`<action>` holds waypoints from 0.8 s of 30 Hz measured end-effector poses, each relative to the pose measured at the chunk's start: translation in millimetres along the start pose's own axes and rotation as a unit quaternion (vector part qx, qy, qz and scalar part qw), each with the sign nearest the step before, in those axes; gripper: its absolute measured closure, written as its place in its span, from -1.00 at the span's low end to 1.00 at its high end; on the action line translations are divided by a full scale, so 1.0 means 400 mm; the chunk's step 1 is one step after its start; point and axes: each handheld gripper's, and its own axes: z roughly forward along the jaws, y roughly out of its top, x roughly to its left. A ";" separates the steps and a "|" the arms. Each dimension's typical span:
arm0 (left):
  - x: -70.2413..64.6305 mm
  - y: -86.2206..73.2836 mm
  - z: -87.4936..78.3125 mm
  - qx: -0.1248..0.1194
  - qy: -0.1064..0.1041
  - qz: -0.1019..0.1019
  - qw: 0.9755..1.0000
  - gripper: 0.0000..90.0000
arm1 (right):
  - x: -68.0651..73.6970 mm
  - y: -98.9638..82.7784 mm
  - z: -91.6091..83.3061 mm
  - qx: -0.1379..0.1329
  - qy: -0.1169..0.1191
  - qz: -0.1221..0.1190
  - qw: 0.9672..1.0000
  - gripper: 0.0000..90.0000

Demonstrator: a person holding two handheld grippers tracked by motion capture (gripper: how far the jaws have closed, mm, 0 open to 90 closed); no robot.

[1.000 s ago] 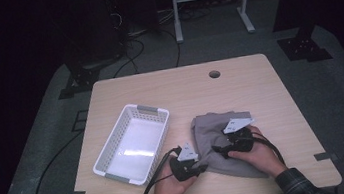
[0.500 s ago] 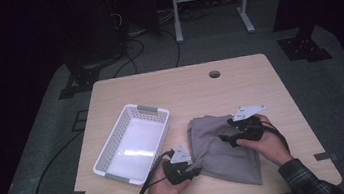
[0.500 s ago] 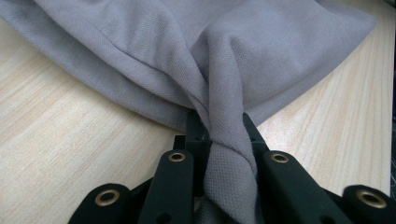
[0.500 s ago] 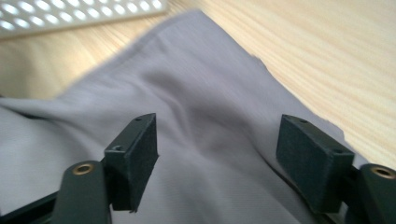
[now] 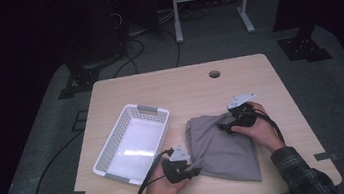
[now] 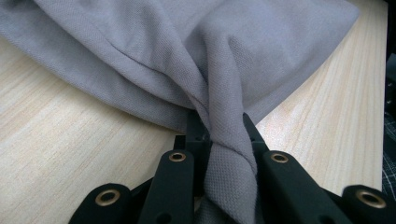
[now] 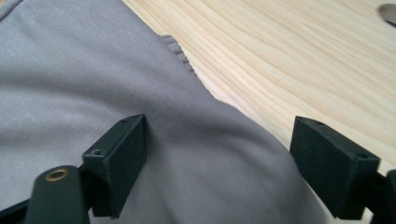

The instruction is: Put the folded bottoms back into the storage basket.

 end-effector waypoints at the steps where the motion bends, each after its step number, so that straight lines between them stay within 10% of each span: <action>1: 0.002 0.000 -0.001 0.002 -0.001 0.003 1.000 0.77 | -0.003 0.000 0.005 -0.005 0.007 0.003 1.000 -0.62; 16: 0.002 0.000 -0.001 0.004 -0.001 0.002 1.000 0.77 | -0.022 -0.024 0.033 -0.002 0.043 0.037 0.998 -0.62; 24: 0.001 0.001 -0.001 0.002 0.000 -0.001 1.000 0.77 | -0.003 -0.030 0.018 -0.014 0.062 0.042 0.997 0.10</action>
